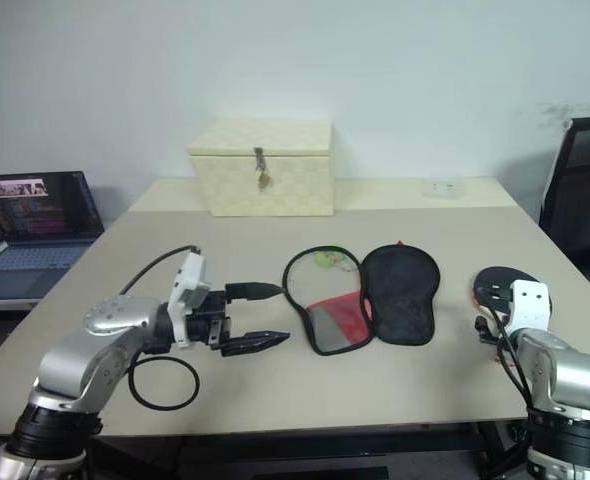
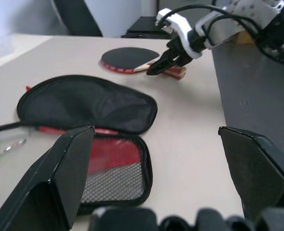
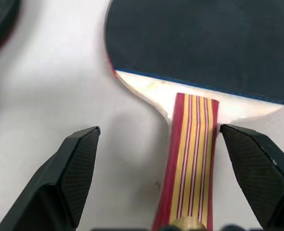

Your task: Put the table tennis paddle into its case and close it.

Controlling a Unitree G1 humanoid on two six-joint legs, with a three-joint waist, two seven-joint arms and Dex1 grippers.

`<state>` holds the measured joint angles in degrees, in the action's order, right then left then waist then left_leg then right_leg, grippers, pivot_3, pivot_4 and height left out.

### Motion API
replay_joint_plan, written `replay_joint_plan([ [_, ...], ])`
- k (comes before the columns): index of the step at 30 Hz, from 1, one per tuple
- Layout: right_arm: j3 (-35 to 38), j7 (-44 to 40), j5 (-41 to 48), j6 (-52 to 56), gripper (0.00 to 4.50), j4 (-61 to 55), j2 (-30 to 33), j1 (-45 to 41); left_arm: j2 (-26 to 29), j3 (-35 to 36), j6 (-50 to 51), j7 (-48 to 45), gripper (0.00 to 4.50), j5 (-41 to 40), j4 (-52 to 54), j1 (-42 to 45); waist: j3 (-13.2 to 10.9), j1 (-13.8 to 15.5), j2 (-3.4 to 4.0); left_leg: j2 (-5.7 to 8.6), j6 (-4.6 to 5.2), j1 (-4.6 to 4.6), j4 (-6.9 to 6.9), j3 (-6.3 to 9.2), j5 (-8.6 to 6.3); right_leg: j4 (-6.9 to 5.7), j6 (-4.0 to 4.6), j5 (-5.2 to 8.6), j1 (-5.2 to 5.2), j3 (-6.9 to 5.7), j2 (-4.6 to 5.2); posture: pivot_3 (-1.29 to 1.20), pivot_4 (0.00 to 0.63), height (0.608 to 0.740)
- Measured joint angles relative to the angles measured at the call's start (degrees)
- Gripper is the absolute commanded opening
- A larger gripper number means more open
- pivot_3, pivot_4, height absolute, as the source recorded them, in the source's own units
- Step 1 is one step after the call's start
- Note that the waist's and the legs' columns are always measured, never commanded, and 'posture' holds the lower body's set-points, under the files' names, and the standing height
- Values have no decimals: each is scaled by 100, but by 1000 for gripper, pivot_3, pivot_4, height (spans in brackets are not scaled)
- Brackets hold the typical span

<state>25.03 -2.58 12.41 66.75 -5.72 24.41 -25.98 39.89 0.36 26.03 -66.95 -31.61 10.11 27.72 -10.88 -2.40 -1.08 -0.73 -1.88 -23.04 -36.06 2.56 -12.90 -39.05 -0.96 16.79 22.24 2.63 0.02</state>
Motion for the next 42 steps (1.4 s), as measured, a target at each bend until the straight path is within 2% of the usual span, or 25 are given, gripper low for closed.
replay_joint_plan([
  [7, 55, -14, 3, -178, 4387, 615, 63, -166, -5, -2, -6, -7, 4500, 3, -92, -1, 0, -10, 0, -1, 0, 1, -1, -13, 0, -1, 0, 0, 0, 3, -2, 0, 150, 740],
  [8, 27, -47, 1, -232, 4217, 719, 112, -201, -4, -1, -10, -6, 4500, 3, -91, -5, 0, -10, 0, 0, 1, 1, -2, -14, 0, -1, 0, -1, -1, 3, -2, 0, 150, 740],
  [11, -119, -163, -2, -406, 3487, 968, 243, -274, 2, 2, -16, 7, 4500, 5, -90, -52, 0, -12, -1, -1, 1, 3, -2, -16, 0, 0, -1, -1, -1, 5, -2, 0, 150, 740],
  [17, -153, -90, -1, -647, 1547, 1246, 195, -425, 18, 35, -17, 59, 4500, 5, -58, -233, 1, -17, -2, -1, 1, 3, -4, -19, 1, -1, -4, -3, -2, 9, -2, 0, 150, 740],
  [19, -88, 19, 10, -656, 1052, 1292, 126, -496, 27, 50, -17, 105, 4500, 5, -47, -277, 1, -18, -2, -2, 1, 3, -5, -18, 1, -1, -4, -3, -2, 8, -2, 0, 150, 740],
  [25, -21, 195, 23, -700, 1055, 1384, 68, -717, 95, 162, -16, 136, 4500, 4, 58, -360, -1, -25, 1, -2, 1, 2, -2, -23, 1, -1, -4, -3, 3, 12, -2, 0, 150, 740],
  [30, -37, 314, 94, -727, 1055, 999, -110, -1307, 106, 184, -15, 159, 4500, 3, 87, -407, -3, -72, 5, -5, 1, 1, 3, -22, 0, -2, -3, -3, 6, 12, -3, 0, 150, 740],
  [36, -528, 430, 462, -296, 1055, -47, -1252, -1728, 112, 194, -14, 192, 4500, 3, 89, -422, -3, -92, 5, -18, 1, -1, 6, -6, 0, -4, 5, 0, 9, 4, -4, 0, 150, 740],
  [42, -1129, 485, 425, -239, 1055, -196, -1699, -1120, 109, 194, -14, 246, 4500, 3, 88, -418, -3, 64, 5, 9, 1, -43, -6, 22, 0, 5, -3, 0, 25, -8, 13, 0, 150, 740],
])
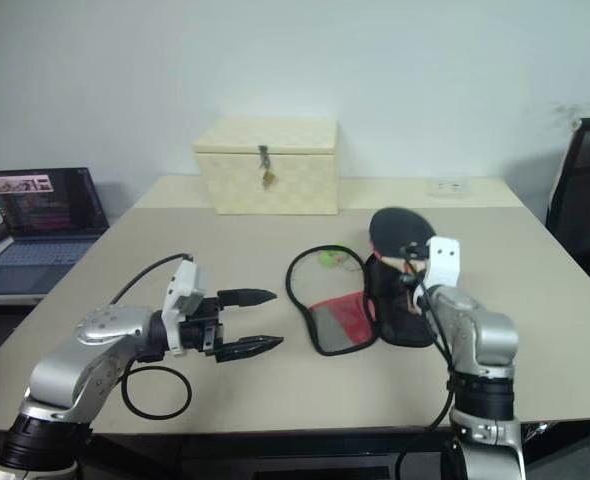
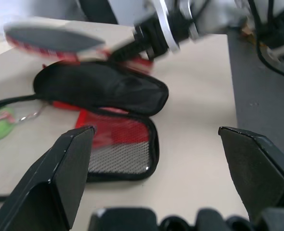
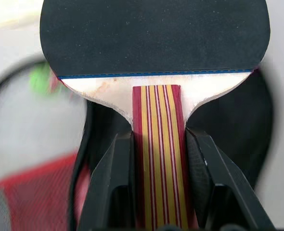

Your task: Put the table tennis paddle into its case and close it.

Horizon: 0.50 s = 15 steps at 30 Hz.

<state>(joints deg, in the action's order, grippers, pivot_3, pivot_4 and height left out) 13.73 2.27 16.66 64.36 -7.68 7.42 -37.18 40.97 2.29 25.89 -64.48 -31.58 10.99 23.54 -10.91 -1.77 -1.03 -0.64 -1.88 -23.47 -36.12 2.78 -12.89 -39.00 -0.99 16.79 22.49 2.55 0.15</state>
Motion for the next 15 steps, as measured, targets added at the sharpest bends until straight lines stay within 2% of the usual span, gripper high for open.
replay_joint_plan([
  [15, -369, -116, -358, -527, 1055, 453, 164, 336, 4, 0, 1, 67, 4500, 0, 73, -92, 0, -13, 0, -9, -1, -45, -1, -5, 1, -16, -2, -5, 65, 6, 0, 0, 150, 740],
])
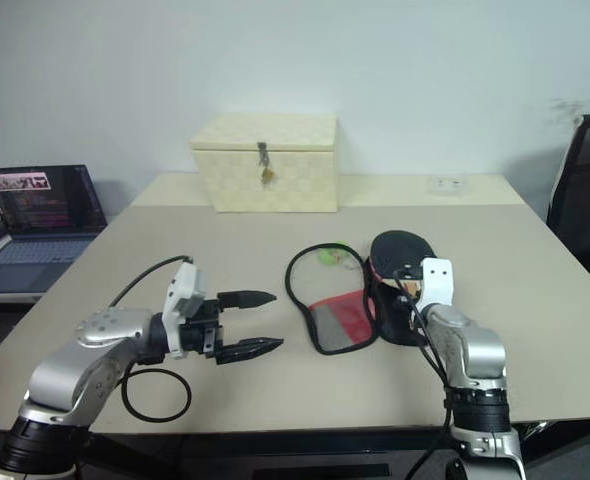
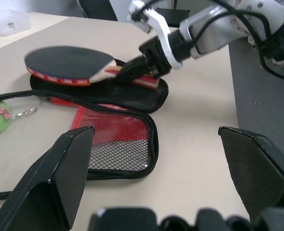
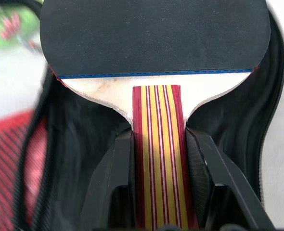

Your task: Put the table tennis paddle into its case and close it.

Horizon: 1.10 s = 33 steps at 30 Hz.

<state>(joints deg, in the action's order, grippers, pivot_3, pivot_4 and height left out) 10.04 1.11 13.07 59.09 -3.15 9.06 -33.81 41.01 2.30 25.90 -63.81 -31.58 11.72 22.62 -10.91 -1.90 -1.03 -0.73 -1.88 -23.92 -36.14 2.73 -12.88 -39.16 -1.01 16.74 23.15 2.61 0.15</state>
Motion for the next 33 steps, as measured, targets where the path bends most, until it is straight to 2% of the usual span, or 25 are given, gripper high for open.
replay_joint_plan([
  [17, -15, 130, -111, -5, 1055, -101, -96, 172, 1, 2, 2, 66, 4500, -1, -1, -12, 1, 0, -1, 2, -5, 3, -6, 1, 4, -20, 0, 0, 0, -4, -2, 0, 150, 740],
  [19, -5, 155, -110, -2, 1797, -125, -130, 182, 1, 2, 2, 68, 4500, -1, -1, -12, 1, -1, -1, 2, -6, 4, -7, 1, 5, -24, 0, 0, 1, -3, -3, 0, 150, 740],
  [22, -12, 146, -87, 34, 2671, -266, -195, 211, -8, 2, 1, 83, 4500, 0, -1, -12, 1, -1, -1, 2, -8, 5, -10, 0, 6, -32, 1, 1, 3, -2, -3, 0, 150, 740],
  [27, -176, 49, -57, 215, 4481, -854, -176, 229, -59, 2, 0, 212, 4500, 12, -11, -9, 1, -1, -1, 2, -9, 5, -28, 4, 7, -51, 1, 1, 3, -3, -5, 0, 150, 740],
  [30, -275, -127, -4, 287, 4481, -1203, -90, 240, -74, 1, 0, 337, 4500, 72, -35, -5, 1, -1, -1, 3, -9, 4, -45, 5, 7, -65, 0, 2, 3, -3, -8, 0, 150, 740],
  [33, -321, -798, 389, 273, 4481, -1739, 302, 282, -71, -64, -98, 546, 4500, 412, -265, 49, 1, -2, -1, 5, -8, 4, -57, 6, 7, -74, 0, 2, 2, -4, -10, 0, 150, 740],
])
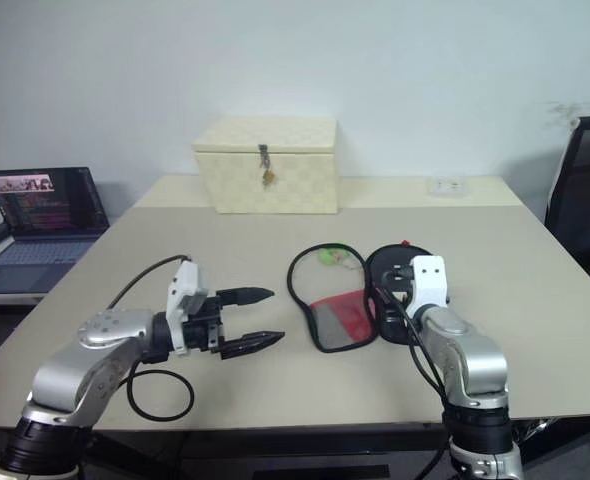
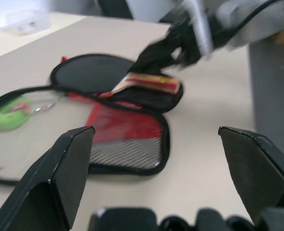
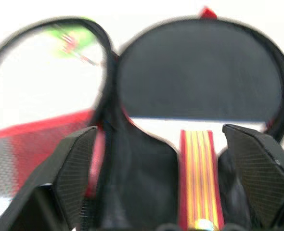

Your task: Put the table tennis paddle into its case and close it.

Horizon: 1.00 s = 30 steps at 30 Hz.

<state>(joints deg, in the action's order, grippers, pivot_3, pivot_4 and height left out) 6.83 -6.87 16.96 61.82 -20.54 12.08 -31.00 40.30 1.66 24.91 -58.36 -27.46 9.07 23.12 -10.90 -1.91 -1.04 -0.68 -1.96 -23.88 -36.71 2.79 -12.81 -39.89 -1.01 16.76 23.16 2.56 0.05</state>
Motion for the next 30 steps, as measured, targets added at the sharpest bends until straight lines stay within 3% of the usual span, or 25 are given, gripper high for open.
replay_joint_plan([
  [4, 135, -1007, 767, 131, 4481, -570, 642, 29, -60, -145, -317, 326, 4500, 638, -904, 179, 1, 3, -1, -1, 0, 0, -13, -1, 0, -5, 0, 0, -6, -8, -3, 0, 150, 740],
  [7, 135, -1680, 1247, 261, 4500, -781, 1209, 233, -255, -322, -524, 420, 3904, 979, -1627, 454, 3, 25, -5, 4, 1, -6, -18, -1, 0, -3, 0, 0, -7, -13, -1, 0, 150, 740],
  [12, 132, -2334, 1705, 261, 4500, -941, 1785, 493, -566, -503, -807, 487, 2053, 1390, -2963, 1149, 5, 16, -8, 4, 1, -8, -21, -2, -1, -4, 0, 0, -7, -16, -3, 0, 150, 740],
  [17, 78, -2406, 1812, 224, 4500, -958, 1863, 559, -950, -708, -1319, 522, 226, 1790, -4204, 1804, 5, 2, -9, 6, 1, -9, -21, -5, -1, -4, -1, 0, -6, -13, -4, 0, 150, 740],
  [18, 77, -2395, 1811, 216, 4500, -957, 1863, 570, -1033, -729, -1413, 536, 71, 1866, -4440, 1914, 5, 4, -9, 7, 1, -10, -21, -5, -1, -4, -1, 0, -6, -14, -4, 0, 150, 740],
  [30, -23, -2029, 1631, 109, 4500, -906, 1969, 760, -2094, -808, -2237, 645, 71, 2348, -6397, 2995, 5, 15, -14, 14, 1, -18, -25, -1, -1, -4, -2, -1, -5, -18, -3, 0, 150, 740],
])
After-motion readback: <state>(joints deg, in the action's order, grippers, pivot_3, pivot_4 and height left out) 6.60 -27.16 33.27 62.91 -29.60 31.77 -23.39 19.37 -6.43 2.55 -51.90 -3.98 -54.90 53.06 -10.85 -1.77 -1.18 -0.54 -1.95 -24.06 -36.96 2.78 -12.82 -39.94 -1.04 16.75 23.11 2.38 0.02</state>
